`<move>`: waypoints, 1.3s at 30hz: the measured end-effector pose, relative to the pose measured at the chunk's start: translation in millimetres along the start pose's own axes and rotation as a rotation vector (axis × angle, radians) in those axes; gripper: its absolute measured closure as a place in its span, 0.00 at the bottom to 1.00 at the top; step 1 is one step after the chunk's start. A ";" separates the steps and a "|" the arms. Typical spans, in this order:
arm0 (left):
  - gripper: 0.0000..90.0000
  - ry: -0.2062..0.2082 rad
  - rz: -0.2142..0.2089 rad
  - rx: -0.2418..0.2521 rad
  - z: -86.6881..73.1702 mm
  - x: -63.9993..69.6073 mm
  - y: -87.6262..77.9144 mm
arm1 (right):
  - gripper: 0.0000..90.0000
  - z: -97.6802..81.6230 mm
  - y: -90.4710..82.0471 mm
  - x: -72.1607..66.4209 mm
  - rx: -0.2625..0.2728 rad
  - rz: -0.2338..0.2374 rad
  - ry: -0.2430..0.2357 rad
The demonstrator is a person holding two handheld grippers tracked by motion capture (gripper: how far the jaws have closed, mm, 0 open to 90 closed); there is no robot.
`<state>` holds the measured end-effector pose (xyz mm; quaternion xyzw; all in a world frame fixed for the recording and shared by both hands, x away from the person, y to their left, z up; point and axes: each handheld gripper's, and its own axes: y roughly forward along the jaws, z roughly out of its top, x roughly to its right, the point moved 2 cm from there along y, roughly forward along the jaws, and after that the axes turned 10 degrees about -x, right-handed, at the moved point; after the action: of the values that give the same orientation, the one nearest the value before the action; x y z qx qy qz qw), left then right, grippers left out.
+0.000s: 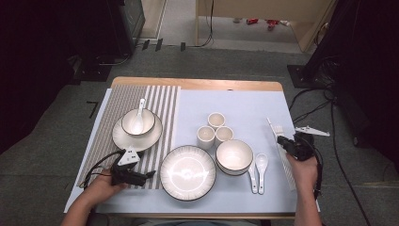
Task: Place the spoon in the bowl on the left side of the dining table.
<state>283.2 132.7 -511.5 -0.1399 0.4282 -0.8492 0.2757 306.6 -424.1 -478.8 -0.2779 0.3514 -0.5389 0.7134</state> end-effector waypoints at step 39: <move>0.15 -0.002 0.001 0.002 -0.4 0.0 -0.1 | 0.95 22.7 1.3 -40.9 0.020 0.075 -0.125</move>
<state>282.9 133.0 -511.7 -0.1403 0.4270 -0.8494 0.2766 318.5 -383.9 -458.0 -0.2905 0.3113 -0.4967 0.7563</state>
